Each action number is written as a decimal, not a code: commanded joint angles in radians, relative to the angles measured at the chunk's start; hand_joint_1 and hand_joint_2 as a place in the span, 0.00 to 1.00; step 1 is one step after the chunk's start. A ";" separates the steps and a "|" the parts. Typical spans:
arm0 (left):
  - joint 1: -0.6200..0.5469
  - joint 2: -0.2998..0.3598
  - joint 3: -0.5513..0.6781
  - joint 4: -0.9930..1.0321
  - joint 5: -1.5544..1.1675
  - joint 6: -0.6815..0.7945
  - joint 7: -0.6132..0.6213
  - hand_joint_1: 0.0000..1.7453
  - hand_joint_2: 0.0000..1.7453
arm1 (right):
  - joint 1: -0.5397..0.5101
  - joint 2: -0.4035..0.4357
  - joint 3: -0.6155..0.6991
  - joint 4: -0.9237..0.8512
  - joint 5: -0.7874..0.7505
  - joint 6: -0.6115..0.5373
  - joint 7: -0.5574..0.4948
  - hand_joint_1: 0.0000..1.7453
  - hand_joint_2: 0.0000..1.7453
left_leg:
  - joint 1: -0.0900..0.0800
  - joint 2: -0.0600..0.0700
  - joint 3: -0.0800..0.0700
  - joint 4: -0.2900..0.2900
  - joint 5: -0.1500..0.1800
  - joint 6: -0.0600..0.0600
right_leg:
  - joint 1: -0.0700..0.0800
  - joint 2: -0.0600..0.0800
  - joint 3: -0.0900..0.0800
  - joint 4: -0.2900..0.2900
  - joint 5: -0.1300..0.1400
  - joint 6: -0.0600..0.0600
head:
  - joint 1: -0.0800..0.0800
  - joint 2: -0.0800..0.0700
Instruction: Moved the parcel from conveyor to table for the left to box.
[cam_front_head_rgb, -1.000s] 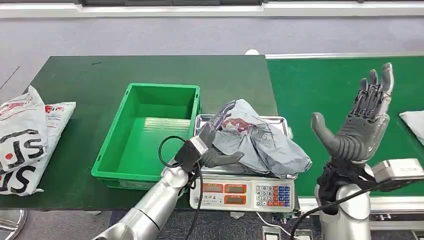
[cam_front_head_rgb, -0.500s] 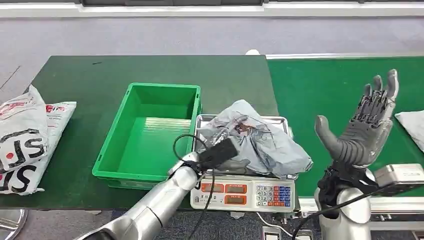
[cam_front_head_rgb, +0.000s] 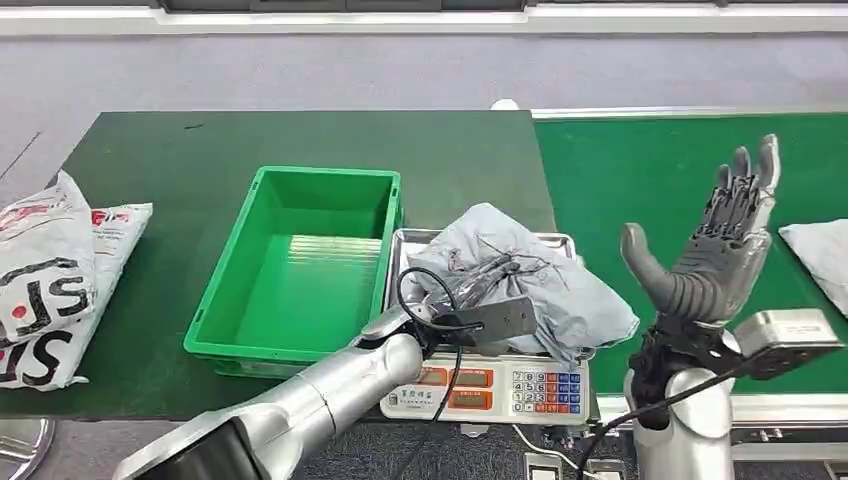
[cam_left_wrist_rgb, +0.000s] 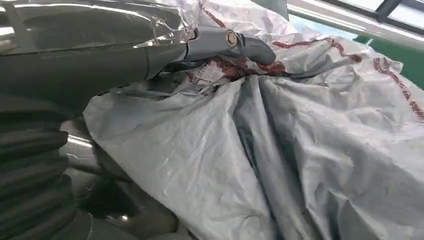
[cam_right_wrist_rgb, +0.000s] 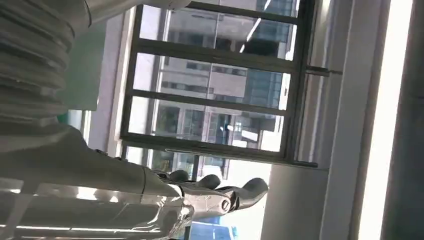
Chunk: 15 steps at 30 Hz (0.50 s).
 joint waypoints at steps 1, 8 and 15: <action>-0.053 0.015 -0.094 0.101 0.050 0.003 -0.014 0.13 1.00 | -0.035 -0.023 0.008 0.077 -0.007 -0.013 0.018 0.00 1.00 | 0.001 0.003 0.003 -0.001 -0.001 0.000 | 0.001 0.002 0.003 -0.002 0.001 -0.001 | 0.000 0.000; -0.037 0.015 -0.075 0.098 0.108 0.022 -0.072 1.00 1.00 | -0.015 -0.024 0.013 0.077 -0.007 -0.021 0.018 0.00 1.00 | 0.001 0.003 0.005 -0.002 -0.001 -0.001 | 0.001 0.002 0.005 -0.003 0.001 -0.002 | 0.000 0.000; -0.038 0.015 -0.057 0.093 0.120 0.085 -0.145 1.00 1.00 | -0.009 -0.027 0.011 0.067 -0.008 -0.028 0.024 0.00 1.00 | 0.001 0.002 0.003 -0.001 -0.001 0.000 | 0.001 0.001 0.003 -0.002 0.000 -0.001 | 0.000 0.000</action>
